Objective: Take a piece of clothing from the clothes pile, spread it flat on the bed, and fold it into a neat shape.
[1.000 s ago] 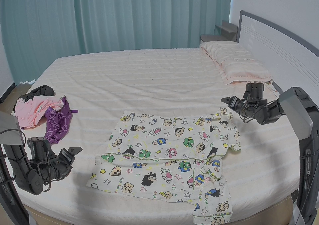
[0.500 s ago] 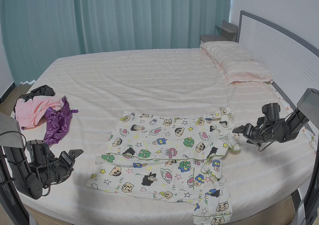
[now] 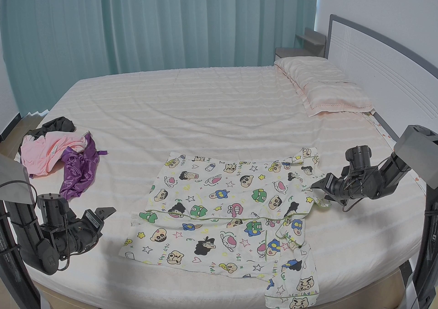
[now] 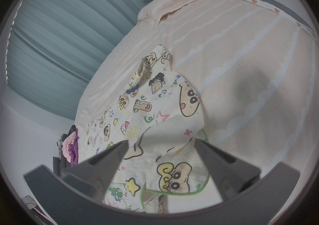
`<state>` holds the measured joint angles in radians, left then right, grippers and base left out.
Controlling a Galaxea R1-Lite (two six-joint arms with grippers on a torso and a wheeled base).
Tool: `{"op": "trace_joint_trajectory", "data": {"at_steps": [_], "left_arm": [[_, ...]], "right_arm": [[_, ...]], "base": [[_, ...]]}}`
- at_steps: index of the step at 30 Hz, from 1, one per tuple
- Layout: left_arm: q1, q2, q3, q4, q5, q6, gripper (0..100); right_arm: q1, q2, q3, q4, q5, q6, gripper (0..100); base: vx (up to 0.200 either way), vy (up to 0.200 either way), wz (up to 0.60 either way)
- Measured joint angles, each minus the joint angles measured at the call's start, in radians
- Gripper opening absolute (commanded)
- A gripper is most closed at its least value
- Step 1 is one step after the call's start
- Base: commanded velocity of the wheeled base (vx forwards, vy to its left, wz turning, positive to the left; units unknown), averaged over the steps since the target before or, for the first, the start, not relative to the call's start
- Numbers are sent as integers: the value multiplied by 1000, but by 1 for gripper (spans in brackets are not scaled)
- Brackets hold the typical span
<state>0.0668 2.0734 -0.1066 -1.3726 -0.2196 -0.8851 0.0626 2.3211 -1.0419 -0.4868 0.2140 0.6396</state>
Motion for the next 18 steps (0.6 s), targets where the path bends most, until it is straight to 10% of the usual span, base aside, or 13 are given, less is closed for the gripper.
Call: {"op": "trace_joint_trajectory", "data": {"at_steps": [10,11,18], "left_arm": [[0,5,2,0,0,0,100],[0,5,2,0,0,0,100],[0,6,2,0,0,0,100]], "right_arm": [[-22,-35,43,-7,-3,-9,0],[-27,-44,58,-8,-3,-24,100],[-62,-83,166,-41,3,-192,100]], "base": [[0,0,0],[0,0,0],[0,0,0]]}}
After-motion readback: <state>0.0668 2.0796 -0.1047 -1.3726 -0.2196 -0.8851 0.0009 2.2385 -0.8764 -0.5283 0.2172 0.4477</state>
